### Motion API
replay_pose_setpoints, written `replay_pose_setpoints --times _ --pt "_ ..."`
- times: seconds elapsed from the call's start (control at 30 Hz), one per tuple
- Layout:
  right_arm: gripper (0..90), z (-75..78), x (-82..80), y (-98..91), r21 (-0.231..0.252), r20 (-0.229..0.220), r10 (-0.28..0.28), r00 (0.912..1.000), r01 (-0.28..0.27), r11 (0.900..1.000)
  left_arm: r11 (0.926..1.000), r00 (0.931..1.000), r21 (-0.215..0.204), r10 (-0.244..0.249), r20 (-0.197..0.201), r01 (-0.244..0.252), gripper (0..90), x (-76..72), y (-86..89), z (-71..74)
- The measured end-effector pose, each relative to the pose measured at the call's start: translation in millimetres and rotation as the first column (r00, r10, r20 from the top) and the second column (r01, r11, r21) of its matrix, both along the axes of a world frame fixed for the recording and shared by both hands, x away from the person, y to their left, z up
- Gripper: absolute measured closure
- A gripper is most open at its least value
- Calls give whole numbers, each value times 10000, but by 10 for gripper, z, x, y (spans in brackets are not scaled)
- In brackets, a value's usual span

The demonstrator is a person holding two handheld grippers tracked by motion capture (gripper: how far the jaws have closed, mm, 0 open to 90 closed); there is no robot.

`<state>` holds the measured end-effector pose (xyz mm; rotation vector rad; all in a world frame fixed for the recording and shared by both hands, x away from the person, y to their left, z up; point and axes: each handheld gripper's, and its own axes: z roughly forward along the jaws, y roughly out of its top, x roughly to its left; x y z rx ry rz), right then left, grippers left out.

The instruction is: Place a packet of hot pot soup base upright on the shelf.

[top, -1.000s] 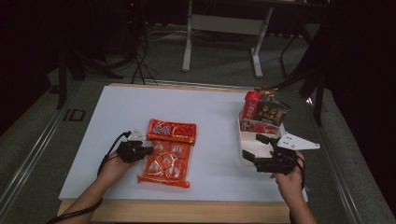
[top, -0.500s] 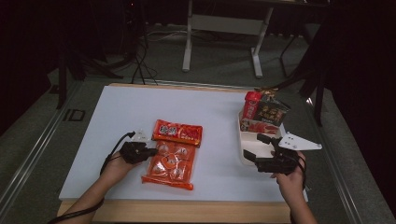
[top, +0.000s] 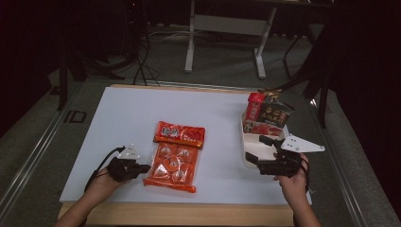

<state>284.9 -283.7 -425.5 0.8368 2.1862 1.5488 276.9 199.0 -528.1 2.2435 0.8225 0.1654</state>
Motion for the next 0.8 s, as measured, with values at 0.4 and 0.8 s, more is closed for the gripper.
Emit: replay_pose_setpoints --times 0.4,0.8 --pt "148 -17 10 14 -4 -62 38 10000 -38 10000 9994 9997 255 -216 -116 219 900 6 -178 -73" --pt "148 -20 7 13 -25 -61 32 10000 -32 10000 9974 9971 -42 -725 -218 724 899 40 -395 -73"
